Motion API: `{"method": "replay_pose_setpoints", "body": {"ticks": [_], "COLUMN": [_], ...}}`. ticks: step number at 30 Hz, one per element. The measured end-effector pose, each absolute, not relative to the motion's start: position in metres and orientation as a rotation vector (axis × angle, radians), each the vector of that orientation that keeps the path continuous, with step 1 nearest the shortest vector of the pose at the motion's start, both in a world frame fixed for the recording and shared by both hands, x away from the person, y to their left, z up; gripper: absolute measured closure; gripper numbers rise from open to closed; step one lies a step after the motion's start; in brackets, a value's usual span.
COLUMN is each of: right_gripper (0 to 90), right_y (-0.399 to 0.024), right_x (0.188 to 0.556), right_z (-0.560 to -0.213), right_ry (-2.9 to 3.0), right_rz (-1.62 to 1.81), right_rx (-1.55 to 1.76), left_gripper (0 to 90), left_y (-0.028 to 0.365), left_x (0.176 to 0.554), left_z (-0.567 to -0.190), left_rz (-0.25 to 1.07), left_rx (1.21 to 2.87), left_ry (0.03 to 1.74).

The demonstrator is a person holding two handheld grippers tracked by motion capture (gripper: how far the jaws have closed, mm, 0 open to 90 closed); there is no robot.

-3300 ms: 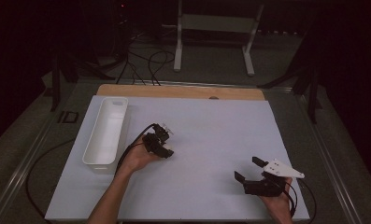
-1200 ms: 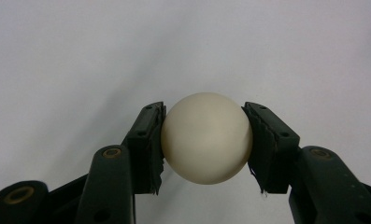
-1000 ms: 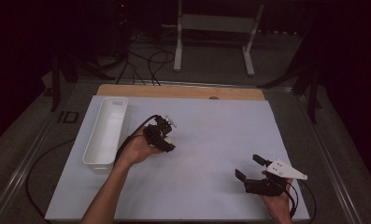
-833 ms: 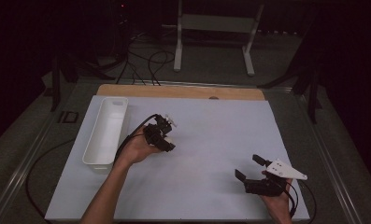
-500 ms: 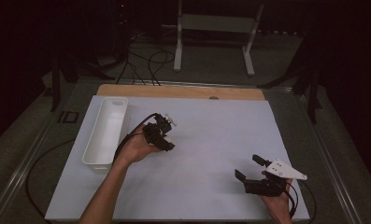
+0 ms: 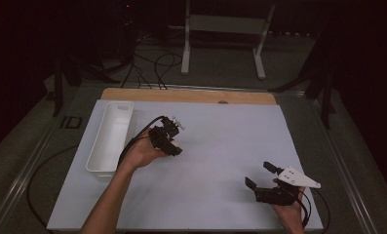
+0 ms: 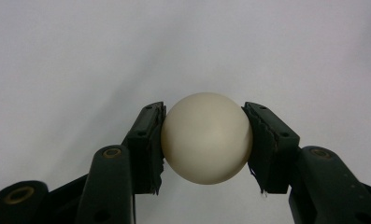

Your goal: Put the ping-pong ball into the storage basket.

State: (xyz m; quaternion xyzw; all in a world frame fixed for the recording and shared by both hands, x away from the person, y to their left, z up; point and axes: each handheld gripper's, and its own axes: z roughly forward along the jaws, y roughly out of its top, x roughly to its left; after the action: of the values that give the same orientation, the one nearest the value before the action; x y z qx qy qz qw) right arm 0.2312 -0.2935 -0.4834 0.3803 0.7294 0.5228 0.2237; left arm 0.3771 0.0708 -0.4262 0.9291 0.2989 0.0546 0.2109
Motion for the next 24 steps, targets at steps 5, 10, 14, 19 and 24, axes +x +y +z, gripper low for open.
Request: {"method": "replay_pose_setpoints", "body": {"ticks": [5,10,14,19,24], "right_gripper": [7.3,7.3,7.3,7.3,7.3], "right_y": [-0.293,-0.293,-0.293,-0.293,-0.293], "right_x": [0.231,0.231,0.231,0.231,0.231], "right_z": [-0.483,-0.483,-0.483,-0.483,-0.483], "right_ry": [2.016,2.016,2.017,2.016,2.015], "right_rz": [1.44,1.443,1.441,1.442,1.443], "right_rx": [1.049,1.048,1.046,1.047,1.046], "left_gripper": [51.2,51.2,51.2,51.2,51.2], "left_y": [0.071,0.071,0.071,0.071,0.072], "left_x": [0.377,0.378,0.378,0.378,0.379], "left_z": [-0.424,-0.422,-0.42,-0.417,-0.415], "left_rz": [0.154,0.153,0.155,0.151,0.141], "left_rx": [2.584,2.585,2.59,2.594,2.594], "left_ry": [0.829,0.827,0.823,0.821,0.818]}}
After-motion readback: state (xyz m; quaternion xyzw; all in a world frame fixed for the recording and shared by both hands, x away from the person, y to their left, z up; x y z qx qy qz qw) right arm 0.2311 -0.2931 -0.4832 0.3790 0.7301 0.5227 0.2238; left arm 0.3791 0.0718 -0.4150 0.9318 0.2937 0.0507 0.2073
